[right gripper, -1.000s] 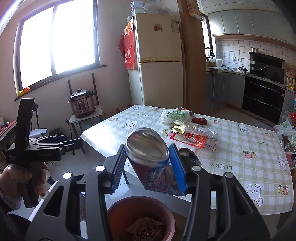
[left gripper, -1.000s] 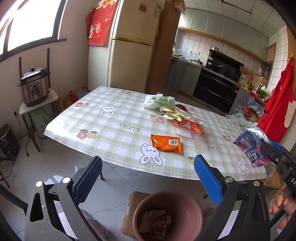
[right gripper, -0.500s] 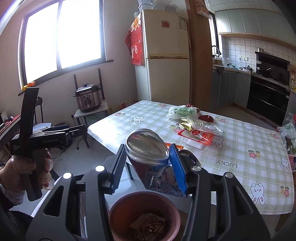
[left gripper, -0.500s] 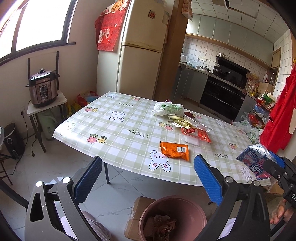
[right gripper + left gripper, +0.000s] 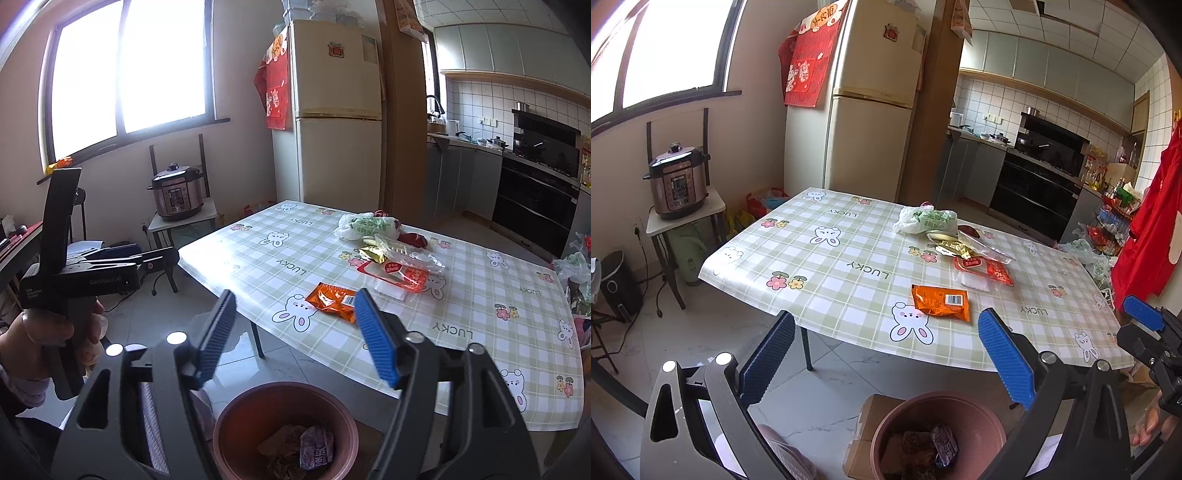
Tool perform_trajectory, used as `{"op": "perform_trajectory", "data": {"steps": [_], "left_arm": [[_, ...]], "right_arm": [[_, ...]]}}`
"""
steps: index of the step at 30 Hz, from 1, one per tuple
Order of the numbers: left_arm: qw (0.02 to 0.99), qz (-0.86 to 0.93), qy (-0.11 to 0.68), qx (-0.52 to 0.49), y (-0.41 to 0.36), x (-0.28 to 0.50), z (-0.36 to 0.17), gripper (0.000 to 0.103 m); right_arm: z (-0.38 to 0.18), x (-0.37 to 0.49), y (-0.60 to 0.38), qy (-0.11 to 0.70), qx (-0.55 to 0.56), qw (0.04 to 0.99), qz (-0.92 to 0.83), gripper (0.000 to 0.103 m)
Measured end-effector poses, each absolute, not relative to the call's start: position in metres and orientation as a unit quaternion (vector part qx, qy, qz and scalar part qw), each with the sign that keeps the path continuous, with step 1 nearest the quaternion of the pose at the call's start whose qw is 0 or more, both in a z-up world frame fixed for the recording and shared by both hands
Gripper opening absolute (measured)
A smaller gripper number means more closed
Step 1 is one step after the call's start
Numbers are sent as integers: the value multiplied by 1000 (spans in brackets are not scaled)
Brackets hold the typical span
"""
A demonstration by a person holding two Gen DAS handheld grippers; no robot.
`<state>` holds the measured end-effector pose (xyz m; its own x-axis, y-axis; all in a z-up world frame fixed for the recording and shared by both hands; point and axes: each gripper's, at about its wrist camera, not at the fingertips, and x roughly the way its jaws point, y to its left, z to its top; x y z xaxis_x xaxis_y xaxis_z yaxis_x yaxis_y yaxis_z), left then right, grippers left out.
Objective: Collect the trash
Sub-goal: 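Reach the left gripper toward the orange snack packet on the table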
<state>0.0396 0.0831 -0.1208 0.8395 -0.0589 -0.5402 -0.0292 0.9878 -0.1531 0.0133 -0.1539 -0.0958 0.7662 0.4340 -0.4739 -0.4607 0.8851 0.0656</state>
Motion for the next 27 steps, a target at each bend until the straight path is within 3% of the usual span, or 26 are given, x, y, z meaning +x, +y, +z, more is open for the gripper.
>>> {"op": "perform_trajectory", "data": {"steps": [2,27], "left_arm": [[956,-7,284,-79,83,40,-121,97],[950,-18,307,-58,74,73,-137,97]], "right_arm": [[-95,13,-155,242,-25,943,226,97],[-136,69,-188,306,0,944,124,97]]}}
